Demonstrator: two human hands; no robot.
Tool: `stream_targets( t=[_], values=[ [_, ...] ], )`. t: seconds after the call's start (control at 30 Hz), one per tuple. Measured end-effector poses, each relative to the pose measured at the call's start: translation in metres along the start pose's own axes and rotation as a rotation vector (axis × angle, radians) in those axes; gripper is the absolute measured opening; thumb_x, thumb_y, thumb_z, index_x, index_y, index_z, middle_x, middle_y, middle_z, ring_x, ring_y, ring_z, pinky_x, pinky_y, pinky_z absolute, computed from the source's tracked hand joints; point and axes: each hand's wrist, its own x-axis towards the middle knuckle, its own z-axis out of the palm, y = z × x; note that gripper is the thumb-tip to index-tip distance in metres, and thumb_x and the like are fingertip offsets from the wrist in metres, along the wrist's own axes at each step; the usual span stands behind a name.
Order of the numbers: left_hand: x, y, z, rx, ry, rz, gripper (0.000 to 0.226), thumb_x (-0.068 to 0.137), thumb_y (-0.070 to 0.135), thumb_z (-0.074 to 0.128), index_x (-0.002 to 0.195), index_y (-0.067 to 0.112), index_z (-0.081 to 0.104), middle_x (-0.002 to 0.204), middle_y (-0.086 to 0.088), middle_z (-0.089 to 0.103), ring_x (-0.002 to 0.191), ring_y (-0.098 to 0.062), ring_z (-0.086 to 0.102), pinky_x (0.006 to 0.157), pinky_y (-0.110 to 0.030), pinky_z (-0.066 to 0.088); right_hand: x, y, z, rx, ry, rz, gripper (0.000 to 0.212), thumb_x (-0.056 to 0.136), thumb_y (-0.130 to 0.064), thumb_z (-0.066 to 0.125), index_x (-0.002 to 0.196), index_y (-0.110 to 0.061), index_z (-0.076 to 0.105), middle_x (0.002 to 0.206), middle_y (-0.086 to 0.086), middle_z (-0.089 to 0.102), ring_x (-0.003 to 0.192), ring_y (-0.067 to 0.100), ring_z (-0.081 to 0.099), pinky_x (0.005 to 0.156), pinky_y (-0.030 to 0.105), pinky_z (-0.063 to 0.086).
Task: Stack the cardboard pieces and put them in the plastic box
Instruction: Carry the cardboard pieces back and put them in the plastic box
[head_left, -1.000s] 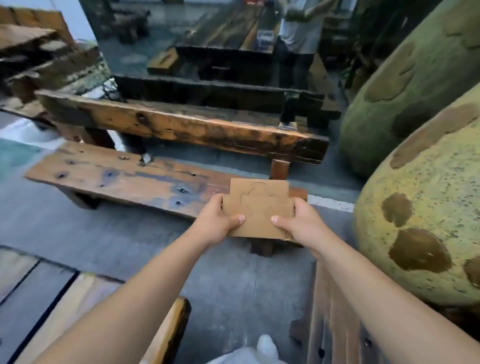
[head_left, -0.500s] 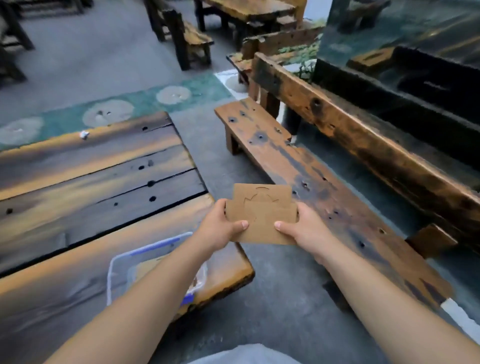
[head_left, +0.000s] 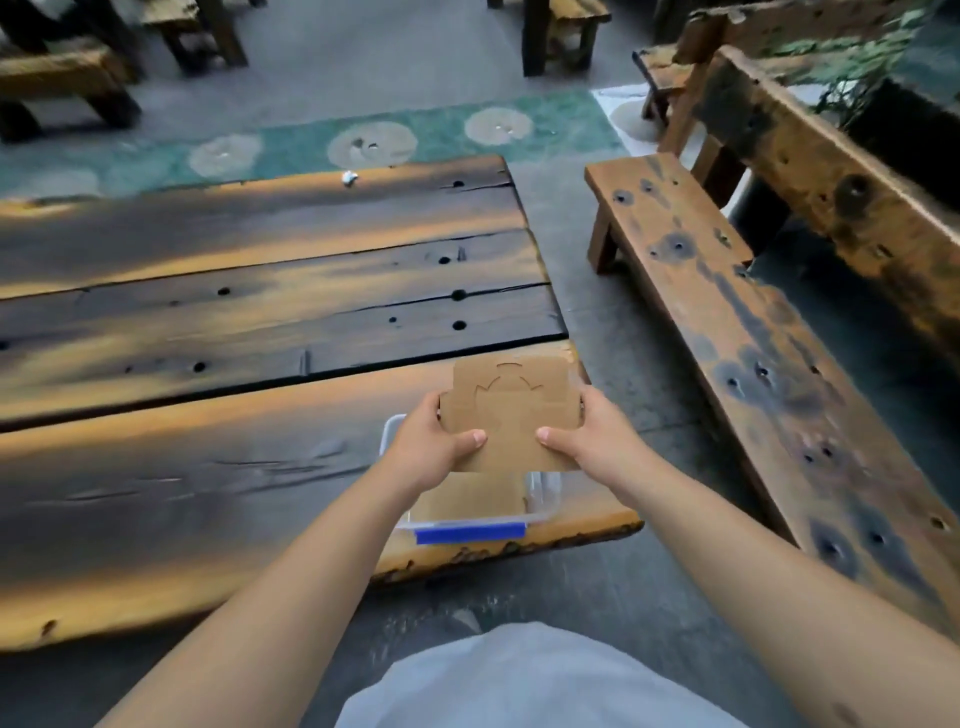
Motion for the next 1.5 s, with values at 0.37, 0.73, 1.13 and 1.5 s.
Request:
stream_targets(
  t=[0.37, 0.73, 1.13, 1.5],
  values=[
    [0.024, -0.076, -0.05, 0.043, -0.096, -0.052, 0.067, 0.082, 0.023, 0.074, 0.136, 0.027, 0.034, 0.116, 0.004, 0.058, 0.1, -0.014, 0.061, 0.084, -0.033, 0.054, 0.017, 0.015, 0.091, -0.066, -0.017, 0.089, 0.058, 0.08, -0.016, 0.076, 0.126, -0.026, 0.042, 0.116, -0.002, 0.06, 0.102, 0.015, 0.059, 0.083, 0.034, 0.053],
    [0.038, -0.095, -0.039, 0.216, -0.132, -0.033, 0.064, 0.083, 0.024, 0.073, 0.134, 0.023, 0.035, 0.129, -0.002, 0.056, 0.107, -0.018, 0.055, 0.088, -0.035, 0.05, 0.027, 0.039, 0.105, -0.19, -0.008, 0.15, 0.054, 0.078, -0.021, 0.077, 0.118, -0.031, 0.042, 0.111, -0.006, 0.059, 0.106, 0.018, 0.059, 0.092, 0.041, 0.051],
    [0.051, -0.112, -0.014, 0.539, -0.129, -0.188, 0.061, 0.084, 0.03, 0.069, 0.135, 0.019, 0.036, 0.127, -0.008, 0.059, 0.111, -0.027, 0.058, 0.086, -0.035, 0.048, 0.038, 0.061, 0.117, -0.35, -0.102, 0.209, 0.068, 0.081, -0.028, 0.074, 0.137, -0.029, 0.037, 0.129, 0.003, 0.058, 0.113, 0.026, 0.057, 0.094, 0.041, 0.051],
    [0.059, -0.116, 0.0, 0.61, -0.167, -0.264, 0.052, 0.085, 0.032, 0.067, 0.125, 0.015, 0.039, 0.122, -0.011, 0.055, 0.095, -0.021, 0.053, 0.077, -0.03, 0.047, 0.047, 0.07, 0.114, -0.49, -0.149, 0.25, 0.071, 0.082, -0.033, 0.073, 0.141, -0.023, 0.035, 0.131, 0.01, 0.05, 0.114, 0.029, 0.055, 0.099, 0.041, 0.047]
  ],
)
